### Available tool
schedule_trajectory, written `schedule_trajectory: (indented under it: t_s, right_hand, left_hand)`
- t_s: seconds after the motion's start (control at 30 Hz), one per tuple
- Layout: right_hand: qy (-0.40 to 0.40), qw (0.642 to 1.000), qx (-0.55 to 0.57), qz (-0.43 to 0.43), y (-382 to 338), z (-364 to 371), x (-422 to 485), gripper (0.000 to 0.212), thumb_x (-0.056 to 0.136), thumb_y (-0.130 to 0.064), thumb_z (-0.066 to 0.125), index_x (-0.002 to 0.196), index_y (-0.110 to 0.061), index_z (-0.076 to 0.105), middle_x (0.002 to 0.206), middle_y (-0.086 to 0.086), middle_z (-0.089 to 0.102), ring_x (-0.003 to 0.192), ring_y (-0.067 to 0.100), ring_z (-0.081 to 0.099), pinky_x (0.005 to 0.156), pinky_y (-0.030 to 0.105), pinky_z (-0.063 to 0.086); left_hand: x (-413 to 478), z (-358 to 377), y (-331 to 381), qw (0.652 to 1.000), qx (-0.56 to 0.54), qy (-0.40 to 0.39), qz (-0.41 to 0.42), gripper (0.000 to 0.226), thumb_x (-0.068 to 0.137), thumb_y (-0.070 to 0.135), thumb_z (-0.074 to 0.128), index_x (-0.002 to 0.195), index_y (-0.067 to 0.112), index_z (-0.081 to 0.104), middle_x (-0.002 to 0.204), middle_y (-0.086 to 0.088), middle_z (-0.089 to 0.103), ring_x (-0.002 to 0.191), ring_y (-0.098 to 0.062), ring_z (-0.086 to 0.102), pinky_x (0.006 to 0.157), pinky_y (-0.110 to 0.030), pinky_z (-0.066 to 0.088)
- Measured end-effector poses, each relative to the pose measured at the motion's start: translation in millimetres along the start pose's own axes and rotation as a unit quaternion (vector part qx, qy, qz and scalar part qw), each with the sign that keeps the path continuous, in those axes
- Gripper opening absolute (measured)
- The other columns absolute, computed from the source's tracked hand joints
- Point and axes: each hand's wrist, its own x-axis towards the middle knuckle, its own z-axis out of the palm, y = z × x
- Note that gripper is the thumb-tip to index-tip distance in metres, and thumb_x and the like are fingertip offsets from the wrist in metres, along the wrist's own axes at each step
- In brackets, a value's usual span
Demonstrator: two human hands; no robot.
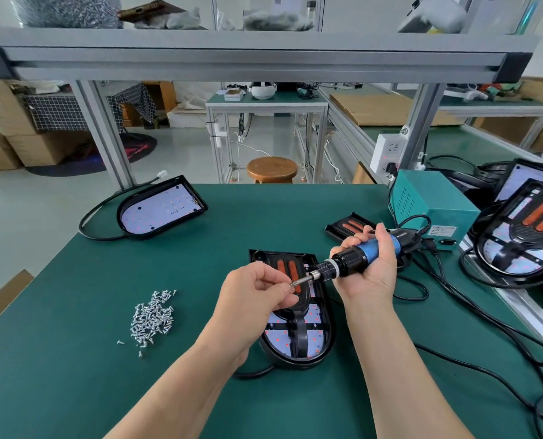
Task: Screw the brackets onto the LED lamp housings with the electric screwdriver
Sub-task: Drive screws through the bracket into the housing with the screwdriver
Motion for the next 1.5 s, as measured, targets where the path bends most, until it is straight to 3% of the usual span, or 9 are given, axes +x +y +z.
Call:
schedule_trajectory:
  t_s: [0.23,0.5,1.17,1.37,1.5]
  right_hand:
    - [0.009,1.0,0.002,-0.005,-1,1,-1,0.016,0.094,-0.033,0.067,0.087,-0.022,0.058,0.064,-0.012,0.056,0.052,0.005,0.053,0.06,0.02,0.035]
    - [0.02,1.0,-0.013,-0.015,0,1,0,0.017,0.093,-0.033,0.068,0.085,-0.022,0.058,0.065,-0.011,0.056,0.053,0.005,0.051,0.06,0.02,0.033]
    - [0.037,0.999,-0.012,0.0,-1,3,-4,0.015,0.093,-0.031,0.07,0.087,-0.022,0.059,0.063,-0.012,0.057,0.054,0.004,0.052,0.057,0.019,0.037]
    - [0.045,0.999,-0.017,0.0,-1,3,-3,0.014,0.093,-0.029,0.07,0.091,-0.022,0.057,0.064,-0.011,0.058,0.055,0.004,0.052,0.054,0.018,0.039]
    - [0.056,0.998,-0.024,-0.008,1,2,-1,0.015,0.092,-0.024,0.071,0.091,-0.021,0.056,0.071,-0.01,0.055,0.061,0.005,0.051,0.062,0.018,0.035]
  left_hand:
    - [-1,6,-5,0.997,-0.061,0.034,-0.025,0.007,0.09,-0.004,0.069,0.087,0.002,0.069,0.078,-0.013,0.077,0.079,-0.023,0.077,0.088,-0.037,0.059]
    - [-6,13,-4,0.997,0.006,0.07,0.013,0.012,0.09,0.001,0.068,0.086,0.012,0.068,0.072,-0.002,0.076,0.074,-0.013,0.076,0.082,-0.035,0.057]
    - [-6,15,-7,0.996,0.029,0.078,0.038,0.018,0.085,-0.004,0.068,0.08,0.013,0.067,0.069,-0.003,0.075,0.071,-0.014,0.075,0.071,-0.026,0.054]
    - [-10,16,-7,0.974,0.153,0.085,0.144,0.031,0.083,-0.003,0.067,0.07,0.024,0.061,0.069,0.004,0.069,0.07,-0.014,0.067,0.067,-0.023,0.054]
    - [-13,21,-10,0.94,0.22,0.098,0.243,0.036,0.086,-0.007,0.063,0.088,0.029,0.065,0.083,0.012,0.063,0.075,-0.013,0.062,0.072,-0.029,0.052]
